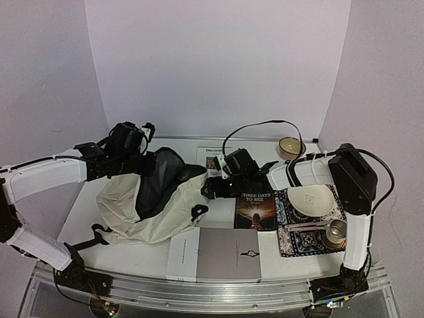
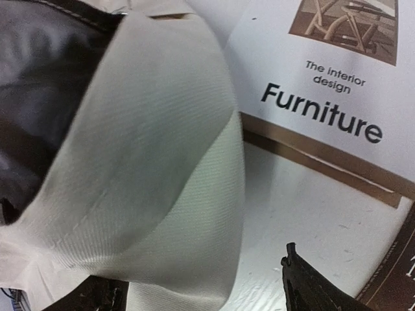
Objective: Pack the student bag
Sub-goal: Open the largest pocket of the student bag.
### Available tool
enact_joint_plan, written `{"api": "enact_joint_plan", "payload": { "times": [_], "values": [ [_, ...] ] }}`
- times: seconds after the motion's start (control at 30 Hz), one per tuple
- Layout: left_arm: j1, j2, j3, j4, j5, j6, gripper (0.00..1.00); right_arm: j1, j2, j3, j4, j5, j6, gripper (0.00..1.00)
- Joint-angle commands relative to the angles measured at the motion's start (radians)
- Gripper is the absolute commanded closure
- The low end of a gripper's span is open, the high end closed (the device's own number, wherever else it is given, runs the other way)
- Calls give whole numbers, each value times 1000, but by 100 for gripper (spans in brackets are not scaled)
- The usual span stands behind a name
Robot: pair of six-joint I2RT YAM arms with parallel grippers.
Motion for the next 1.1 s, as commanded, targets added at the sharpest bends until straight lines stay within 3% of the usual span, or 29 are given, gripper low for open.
{"api": "enact_joint_plan", "payload": {
  "times": [0.0, 0.27, 0.43, 0.7, 0.9, 1.07],
  "values": [
    [80, -91, 86, -38, -76, 74, 100, -15, 59, 96, -93, 93, -75, 19],
    [214, -19, 45, -57, -66, 112, 92, -15, 82, 122, -138, 120, -111, 20],
    [231, 68, 70, -93, -158, 136, 84, -15, 6, 97, -190, 66, -161, 17],
    [261, 197, 144, -134, -342, 184, 64, -16, -182, -38, -324, 40, -238, 12],
    [303, 331, 193, -185, -494, 205, 43, -15, -301, -144, -353, 37, -234, 12],
    [364, 441, 215, -218, -521, 181, 32, -15, -383, -191, -402, 46, -238, 11]
  ]
}}
